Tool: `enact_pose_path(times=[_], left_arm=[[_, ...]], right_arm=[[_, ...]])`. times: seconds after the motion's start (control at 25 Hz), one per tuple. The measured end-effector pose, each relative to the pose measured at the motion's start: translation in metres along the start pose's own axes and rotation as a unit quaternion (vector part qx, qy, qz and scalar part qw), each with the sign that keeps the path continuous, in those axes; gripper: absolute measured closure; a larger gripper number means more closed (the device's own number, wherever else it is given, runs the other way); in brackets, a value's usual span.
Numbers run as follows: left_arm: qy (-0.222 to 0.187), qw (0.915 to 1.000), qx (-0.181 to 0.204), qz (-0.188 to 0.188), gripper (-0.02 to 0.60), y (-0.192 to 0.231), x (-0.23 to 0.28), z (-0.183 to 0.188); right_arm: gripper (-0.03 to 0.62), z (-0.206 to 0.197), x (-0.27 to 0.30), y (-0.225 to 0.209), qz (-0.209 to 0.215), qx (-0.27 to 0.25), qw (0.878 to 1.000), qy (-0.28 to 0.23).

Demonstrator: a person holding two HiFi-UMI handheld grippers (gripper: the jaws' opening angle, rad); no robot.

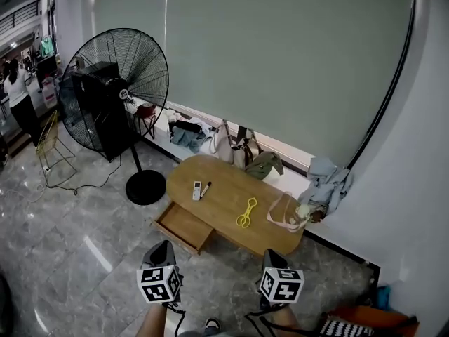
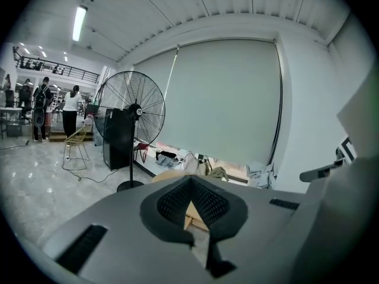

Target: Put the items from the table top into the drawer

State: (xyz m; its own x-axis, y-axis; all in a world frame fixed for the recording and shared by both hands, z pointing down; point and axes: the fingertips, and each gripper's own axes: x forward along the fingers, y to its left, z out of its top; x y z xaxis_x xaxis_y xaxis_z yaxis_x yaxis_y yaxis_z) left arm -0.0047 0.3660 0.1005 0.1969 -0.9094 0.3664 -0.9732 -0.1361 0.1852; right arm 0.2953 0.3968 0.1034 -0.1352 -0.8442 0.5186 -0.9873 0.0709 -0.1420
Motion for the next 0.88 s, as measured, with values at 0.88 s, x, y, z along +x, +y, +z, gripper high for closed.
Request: enact_pose_path(times=[0.88], left_arm=[[0.011, 0.9991, 0.039, -0.010, 0.586, 0.018, 0.131, 0.055]], right_arm=[[0.589, 0.059, 0.119, -0.034, -0.035, 0.040, 0.999, -0.006]])
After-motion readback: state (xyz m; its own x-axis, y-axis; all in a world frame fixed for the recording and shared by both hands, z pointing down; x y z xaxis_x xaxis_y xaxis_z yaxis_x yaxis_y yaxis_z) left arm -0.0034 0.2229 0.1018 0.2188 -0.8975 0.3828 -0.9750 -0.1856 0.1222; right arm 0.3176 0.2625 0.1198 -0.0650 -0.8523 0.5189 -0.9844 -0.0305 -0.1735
